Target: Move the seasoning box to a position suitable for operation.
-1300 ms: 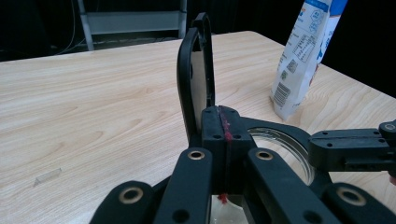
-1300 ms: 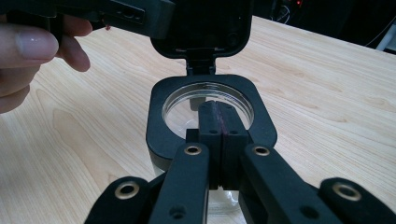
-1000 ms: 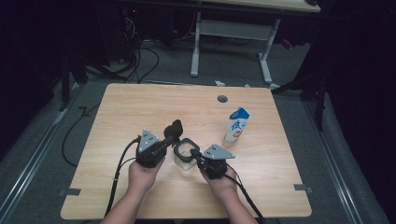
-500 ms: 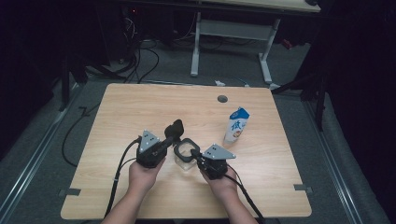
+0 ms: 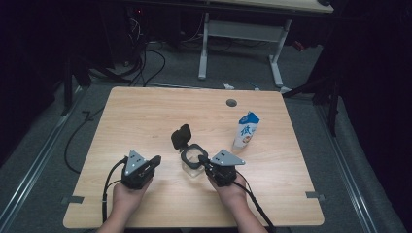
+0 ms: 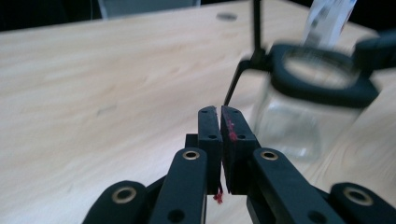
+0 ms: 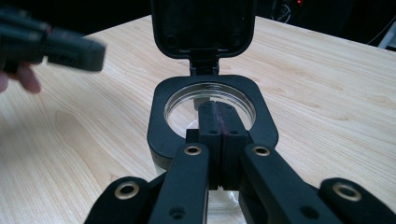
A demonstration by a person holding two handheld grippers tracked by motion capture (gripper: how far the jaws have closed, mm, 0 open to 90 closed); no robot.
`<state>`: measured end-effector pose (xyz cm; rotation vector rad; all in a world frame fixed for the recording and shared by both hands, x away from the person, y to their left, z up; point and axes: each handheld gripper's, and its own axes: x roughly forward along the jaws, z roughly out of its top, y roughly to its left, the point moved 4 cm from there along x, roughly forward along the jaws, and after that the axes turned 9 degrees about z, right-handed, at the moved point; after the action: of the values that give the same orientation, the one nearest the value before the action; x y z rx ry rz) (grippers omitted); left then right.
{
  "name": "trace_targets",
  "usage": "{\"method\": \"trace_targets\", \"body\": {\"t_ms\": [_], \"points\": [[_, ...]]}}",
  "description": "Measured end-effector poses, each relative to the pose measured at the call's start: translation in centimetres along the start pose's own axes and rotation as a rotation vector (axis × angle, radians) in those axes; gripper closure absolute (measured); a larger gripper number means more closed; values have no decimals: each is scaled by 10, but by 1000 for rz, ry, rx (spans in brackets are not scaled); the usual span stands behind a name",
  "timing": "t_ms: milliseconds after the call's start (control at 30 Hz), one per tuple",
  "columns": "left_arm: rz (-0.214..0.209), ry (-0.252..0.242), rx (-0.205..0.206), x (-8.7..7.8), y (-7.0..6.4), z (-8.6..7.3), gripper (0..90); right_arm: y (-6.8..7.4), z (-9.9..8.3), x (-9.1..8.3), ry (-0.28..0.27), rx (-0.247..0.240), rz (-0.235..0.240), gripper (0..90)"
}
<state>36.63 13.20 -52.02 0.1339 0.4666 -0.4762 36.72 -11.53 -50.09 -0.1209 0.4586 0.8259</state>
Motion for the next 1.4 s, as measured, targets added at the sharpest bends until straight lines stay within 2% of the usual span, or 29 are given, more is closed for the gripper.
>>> {"method": "trace_targets", "body": {"t_ms": [133, 267, 367, 500, 600, 733, 800, 867, 933, 1033, 1067, 1100, 1167, 1233, 1400], "points": [[-4, 33, 30, -1, 1, -17, 843, 0, 1, 1, 10, 8, -3, 899], [-33, 30, 30, -5, 2, -19, 753, 3, 5, -2, 13, 0, -18, 869], [-22, 25, 57, -7, 5, -21, 710, 4, 10, -13, -5, -10, -53, 844], [9, 45, 76, -4, 8, -25, 644, -5, 11, -31, -9, -10, -130, 815], [-18, 50, 59, -5, 7, -24, 630, -18, 6, -44, -9, 26, -189, 785], [-31, 46, 89, -4, 3, -25, 626, -39, -7, -52, 9, 74, -270, 776], [-35, 43, 87, -3, 2, -24, 623, -50, -12, -53, 20, 94, -303, 773], [-35, 43, 91, -3, 1, -24, 621, -55, -15, -53, 27, 105, -313, 772], [-26, 38, 110, -3, -1, -24, 611, -68, -19, -50, 46, 119, -338, 771], [-23, 27, 100, -4, -2, -23, 607, -80, -22, -47, 61, 129, -354, 771], [-23, 27, 100, -4, -2, -23, 607, -80, -22, -47, 61, 129, -354, 771], [-20, 21, 103, -4, -3, -23, 607, -90, -25, -46, 66, 147, -365, 779], [-17, 19, 104, -5, -3, -23, 607, -97, -28, -47, 77, 155, -379, 835], [-13, 16, 106, -5, -3, -23, 607, -106, -33, -49, 85, 168, -413, 899], [-6, 3, 105, -7, -2, -23, 607, -143, -52, -52, 120, 241, -476, 900]]}}
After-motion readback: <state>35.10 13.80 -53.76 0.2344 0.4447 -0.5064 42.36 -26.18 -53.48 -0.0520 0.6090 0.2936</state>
